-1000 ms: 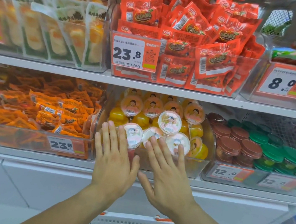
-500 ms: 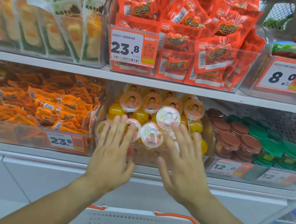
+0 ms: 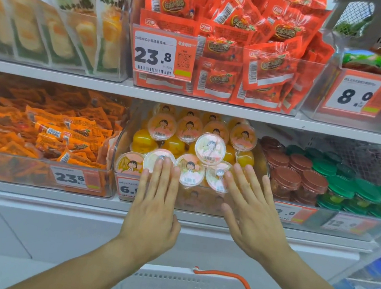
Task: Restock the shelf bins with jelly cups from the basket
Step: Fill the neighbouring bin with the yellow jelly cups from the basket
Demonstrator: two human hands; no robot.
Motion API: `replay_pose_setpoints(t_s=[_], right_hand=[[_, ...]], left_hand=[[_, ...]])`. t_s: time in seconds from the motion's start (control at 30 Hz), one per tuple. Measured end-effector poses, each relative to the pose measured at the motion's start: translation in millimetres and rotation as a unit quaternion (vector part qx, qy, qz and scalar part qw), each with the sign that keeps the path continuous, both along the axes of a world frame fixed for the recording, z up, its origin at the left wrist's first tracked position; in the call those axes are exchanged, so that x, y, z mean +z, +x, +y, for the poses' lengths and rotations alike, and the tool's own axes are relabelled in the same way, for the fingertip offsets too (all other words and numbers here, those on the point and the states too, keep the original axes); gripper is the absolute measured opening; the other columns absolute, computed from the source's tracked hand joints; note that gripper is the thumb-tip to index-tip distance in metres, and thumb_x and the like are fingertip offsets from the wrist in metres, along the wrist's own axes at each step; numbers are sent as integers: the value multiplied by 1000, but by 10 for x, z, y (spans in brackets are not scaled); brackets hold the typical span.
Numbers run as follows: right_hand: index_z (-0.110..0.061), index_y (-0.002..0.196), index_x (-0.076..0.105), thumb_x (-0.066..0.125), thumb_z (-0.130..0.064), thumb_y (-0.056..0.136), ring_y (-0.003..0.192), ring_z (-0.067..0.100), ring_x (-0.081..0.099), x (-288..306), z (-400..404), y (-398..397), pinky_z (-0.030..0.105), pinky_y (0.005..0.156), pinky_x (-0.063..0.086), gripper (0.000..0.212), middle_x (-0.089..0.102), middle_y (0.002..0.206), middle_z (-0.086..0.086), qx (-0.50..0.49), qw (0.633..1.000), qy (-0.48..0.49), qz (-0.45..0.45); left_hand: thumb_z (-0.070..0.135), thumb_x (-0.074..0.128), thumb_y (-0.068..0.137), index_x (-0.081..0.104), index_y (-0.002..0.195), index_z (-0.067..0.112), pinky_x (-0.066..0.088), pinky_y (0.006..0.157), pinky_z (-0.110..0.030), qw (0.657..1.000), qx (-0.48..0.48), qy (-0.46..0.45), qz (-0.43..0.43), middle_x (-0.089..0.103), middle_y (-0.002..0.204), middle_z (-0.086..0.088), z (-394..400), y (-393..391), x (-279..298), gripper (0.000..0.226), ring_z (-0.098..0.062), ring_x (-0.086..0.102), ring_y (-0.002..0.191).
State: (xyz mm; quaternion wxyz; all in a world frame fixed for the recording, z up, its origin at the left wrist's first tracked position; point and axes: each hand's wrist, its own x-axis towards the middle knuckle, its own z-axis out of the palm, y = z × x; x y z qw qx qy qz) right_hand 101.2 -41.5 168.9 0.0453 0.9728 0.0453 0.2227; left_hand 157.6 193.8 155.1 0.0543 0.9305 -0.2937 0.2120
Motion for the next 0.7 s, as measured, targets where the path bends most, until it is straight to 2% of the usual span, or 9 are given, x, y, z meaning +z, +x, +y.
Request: replay_pose_setpoints(t_s=[0.23,0.37,0.5,0.6,0.7], right_hand=[[-25,159,16,29,-54,102,154,22,-1,-64,92,-31,61,120,10,66,6,167,-4,-8,1000,-24,12],[-19,159,18,35,-46,101,154,24,3,86,15,-60,60,120,8,66,8,167,1,18,998,22,-53],[-16,157,26,38,-42,99,154,23,6,297,-354,-89,58,121,6,65,15,166,3,-81,984,84,-134],[-25,156,28,26,-49,101,154,21,2,220,-635,-129,57,122,4,61,16,166,-2,-153,977,109,-104],[-29,150,42,22,-51,102,152,21,15,153,-750,-129,57,121,7,57,33,160,-4,-151,978,115,-82]], left_hand=[[30,62,70,12,155,-2,23,118,-58,1000,-2,27,7,0,163,-25,-91,-48,-23,104,-40,1,152],[30,64,69,17,154,-3,21,118,-61,1000,7,30,7,3,163,-26,-117,-79,-2,103,-40,2,152],[32,63,70,23,154,0,21,116,-63,1000,-15,11,-12,8,163,-24,-162,-133,84,98,-40,5,152],[31,61,75,26,155,6,23,116,-62,996,-84,-18,-29,12,164,-17,-316,-190,172,91,-36,9,152],[30,60,76,33,152,10,22,116,-58,989,-142,-27,-27,19,164,-13,-572,-287,211,83,-34,11,152]])
